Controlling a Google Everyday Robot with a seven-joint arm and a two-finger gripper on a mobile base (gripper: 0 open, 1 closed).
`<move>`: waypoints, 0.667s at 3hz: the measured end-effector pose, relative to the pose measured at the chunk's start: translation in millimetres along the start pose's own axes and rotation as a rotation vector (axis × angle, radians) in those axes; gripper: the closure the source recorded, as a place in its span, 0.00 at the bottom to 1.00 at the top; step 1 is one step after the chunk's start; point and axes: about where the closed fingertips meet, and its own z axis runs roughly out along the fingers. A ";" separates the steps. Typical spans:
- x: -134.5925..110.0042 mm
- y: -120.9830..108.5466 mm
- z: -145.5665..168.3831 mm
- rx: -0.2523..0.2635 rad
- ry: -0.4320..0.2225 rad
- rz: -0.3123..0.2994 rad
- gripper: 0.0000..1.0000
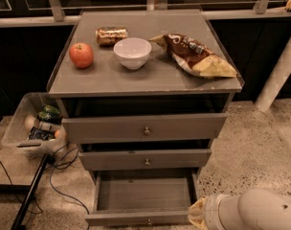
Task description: Close bottom drawer
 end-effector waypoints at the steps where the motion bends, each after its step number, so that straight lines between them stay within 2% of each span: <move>1: 25.1 -10.2 31.6 -0.027 -0.011 0.062 1.00; 2: 25.1 -10.2 31.6 -0.027 -0.011 0.062 1.00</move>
Offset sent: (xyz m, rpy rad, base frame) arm 0.0160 -0.0106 -0.0260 0.0213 0.0261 -0.0314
